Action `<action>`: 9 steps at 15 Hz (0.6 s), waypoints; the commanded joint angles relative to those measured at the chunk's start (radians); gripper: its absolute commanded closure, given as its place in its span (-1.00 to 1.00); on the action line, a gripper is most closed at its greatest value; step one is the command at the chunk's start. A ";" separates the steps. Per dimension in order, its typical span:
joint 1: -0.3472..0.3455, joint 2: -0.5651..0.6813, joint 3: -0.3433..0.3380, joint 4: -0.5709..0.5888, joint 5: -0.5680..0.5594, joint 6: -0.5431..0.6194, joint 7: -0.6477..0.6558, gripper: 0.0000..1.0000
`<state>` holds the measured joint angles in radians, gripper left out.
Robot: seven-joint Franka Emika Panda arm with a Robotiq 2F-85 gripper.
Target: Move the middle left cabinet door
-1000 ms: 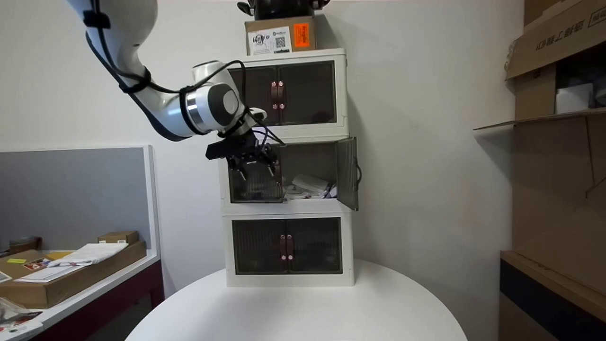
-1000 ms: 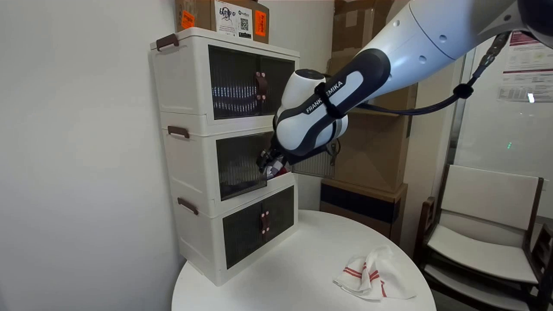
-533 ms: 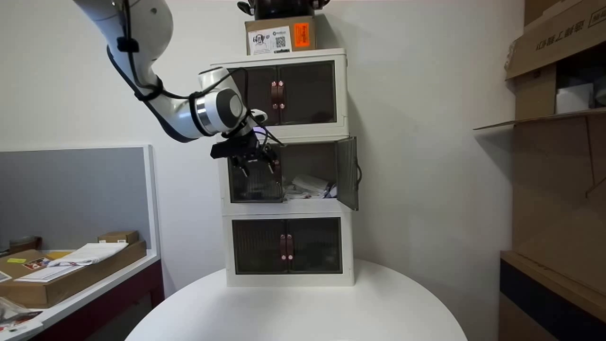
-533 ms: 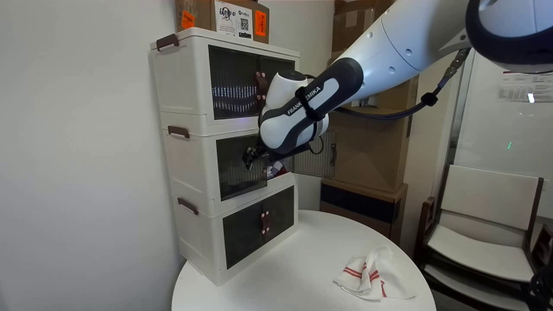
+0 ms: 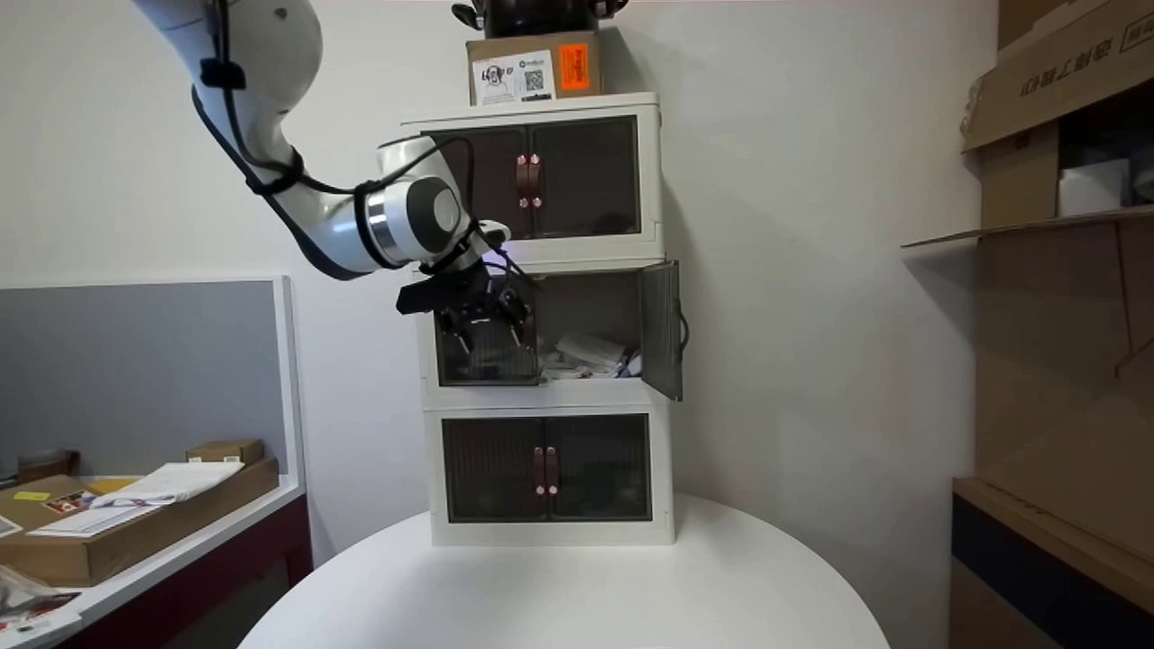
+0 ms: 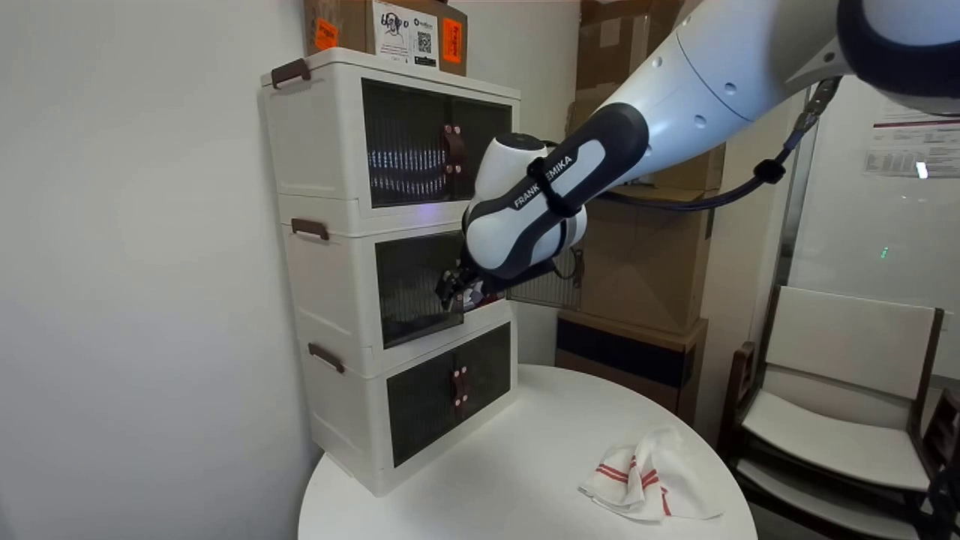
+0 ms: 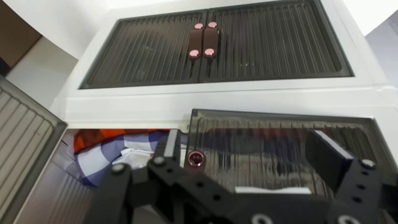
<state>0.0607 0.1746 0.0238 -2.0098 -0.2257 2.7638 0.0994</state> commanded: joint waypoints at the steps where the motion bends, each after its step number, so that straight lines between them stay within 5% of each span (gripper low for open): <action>1: -0.022 -0.117 0.004 -0.148 0.061 0.031 -0.077 -1.00; 9: -0.036 -0.176 -0.002 -0.245 0.081 0.137 -0.093 -1.00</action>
<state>0.0269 0.0091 0.0238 -2.2193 -0.1355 2.8385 0.0041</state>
